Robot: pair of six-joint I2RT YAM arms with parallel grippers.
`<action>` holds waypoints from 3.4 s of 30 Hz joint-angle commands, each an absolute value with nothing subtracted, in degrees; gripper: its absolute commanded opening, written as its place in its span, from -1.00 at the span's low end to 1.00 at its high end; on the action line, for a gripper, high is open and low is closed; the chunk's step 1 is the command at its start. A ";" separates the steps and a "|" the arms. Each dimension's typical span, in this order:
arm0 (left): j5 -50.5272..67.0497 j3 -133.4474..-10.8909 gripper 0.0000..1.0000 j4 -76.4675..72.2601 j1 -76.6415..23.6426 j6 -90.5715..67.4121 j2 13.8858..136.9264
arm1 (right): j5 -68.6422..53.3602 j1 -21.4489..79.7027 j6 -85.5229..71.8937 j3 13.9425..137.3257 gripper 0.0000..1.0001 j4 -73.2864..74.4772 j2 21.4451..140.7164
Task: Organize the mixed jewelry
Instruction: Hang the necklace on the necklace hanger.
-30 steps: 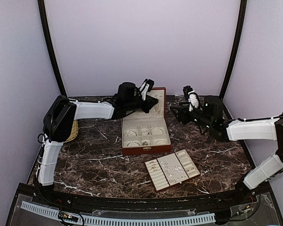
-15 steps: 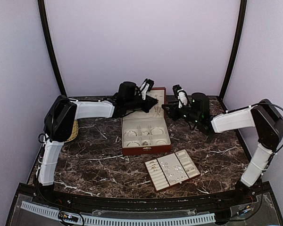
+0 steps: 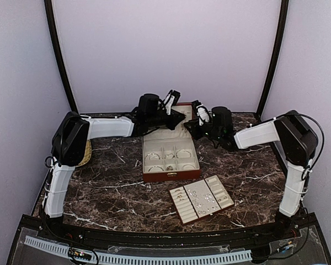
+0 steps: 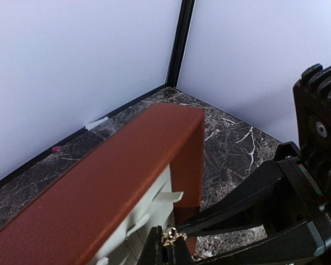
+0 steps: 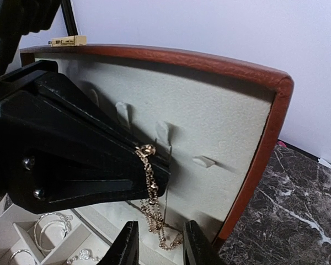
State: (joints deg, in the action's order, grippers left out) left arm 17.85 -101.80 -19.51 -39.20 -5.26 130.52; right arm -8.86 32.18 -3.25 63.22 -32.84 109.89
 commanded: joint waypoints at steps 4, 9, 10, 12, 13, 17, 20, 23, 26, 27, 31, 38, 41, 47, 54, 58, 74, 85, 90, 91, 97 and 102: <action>18.77 -103.71 -1.00 -18.57 -39.03 -5.66 130.08 | -6.17 31.90 -0.84 66.65 -0.45 -33.59 112.54; 18.90 -103.76 -1.00 -18.48 -38.99 -5.69 130.00 | -5.73 31.95 -0.34 67.33 -0.47 -34.71 113.29; 18.94 -103.79 -1.00 -18.45 -38.96 -5.63 129.98 | -5.93 31.91 -0.34 67.75 -0.48 -34.61 113.56; 18.90 -103.80 -1.00 -18.42 -39.00 -5.64 129.98 | -6.43 31.93 -0.31 68.63 -0.51 -34.40 114.00; 18.95 -103.79 -1.00 -18.36 -39.00 -5.68 129.99 | -6.56 31.86 -0.35 68.86 -0.52 -34.44 114.15; 18.82 -103.72 -1.00 -18.19 -39.03 -5.57 129.92 | -6.92 31.90 -0.28 68.91 -0.57 -35.44 114.10; 18.28 -103.86 -1.00 -17.97 -39.01 -5.75 129.91 | -6.77 31.90 -0.27 68.72 -0.78 -35.56 113.68; 17.77 -103.92 -1.00 -18.05 -39.05 -6.31 129.82 | -6.73 31.91 -0.27 67.40 -0.94 -36.88 112.54; 16.94 -103.97 -1.00 -18.27 -39.04 -7.08 129.76 | -6.40 31.86 -0.31 66.35 -1.00 -37.75 110.98; 16.47 -103.97 -1.00 -18.17 -39.02 -7.38 129.73 | -6.12 31.90 -0.35 66.09 -1.00 -37.78 110.52; 15.65 -104.05 -1.00 -18.19 -39.06 -8.28 129.39 | -4.37 31.90 -0.69 65.72 -1.00 -37.20 109.08; 15.08 -105.19 -0.99 -17.11 -39.04 -10.11 129.02 | -2.14 31.92 -2.25 67.15 -1.00 -34.86 107.67; 15.16 -105.73 -0.97 -16.95 -39.06 -10.98 129.02 | -1.53 31.90 -2.46 67.86 -1.00 -33.94 107.49; 15.08 -106.67 -0.95 -16.98 -39.07 -12.70 129.02 | -0.26 31.90 -2.35 69.25 -1.00 -31.78 107.01; 14.16 -106.79 -0.95 -16.78 -39.04 -14.15 129.07 | 1.78 31.88 -2.54 72.25 -1.00 -28.02 107.95; 13.96 -106.90 -0.95 -17.05 -39.06 -14.98 129.11 | 2.39 31.86 -2.89 73.24 -1.00 -26.97 108.37; 13.64 -109.42 -0.93 -17.64 -39.06 -16.87 131.32 | 4.04 31.98 -2.87 79.01 -1.00 -20.12 110.60; 12.73 -110.31 -0.92 -17.19 -38.98 -17.45 132.45 | 3.77 32.08 -1.19 82.55 -1.00 -16.52 112.40; 12.15 -110.00 -0.93 -16.48 -39.07 -17.86 132.35 | 3.44 32.30 -0.79 84.45 -1.00 -14.26 113.92; 12.04 -109.91 -0.94 -16.44 -39.11 -18.11 132.36 | 3.62 32.34 -0.64 84.75 -1.00 -13.90 114.17; 11.77 -109.05 -0.94 -16.57 -39.10 -18.89 132.36 | 5.46 32.61 -0.55 84.75 -1.00 -12.61 114.45; 10.66 -108.57 -0.94 -15.85 -39.06 -18.81 132.36 | 5.79 32.70 -0.44 84.46 -1.00 -12.22 114.43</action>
State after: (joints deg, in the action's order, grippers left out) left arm 12.05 -108.62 -16.40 -39.16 -18.48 132.97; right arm 4.16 32.51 -0.89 83.53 -13.17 113.58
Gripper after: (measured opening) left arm 0.038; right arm 0.009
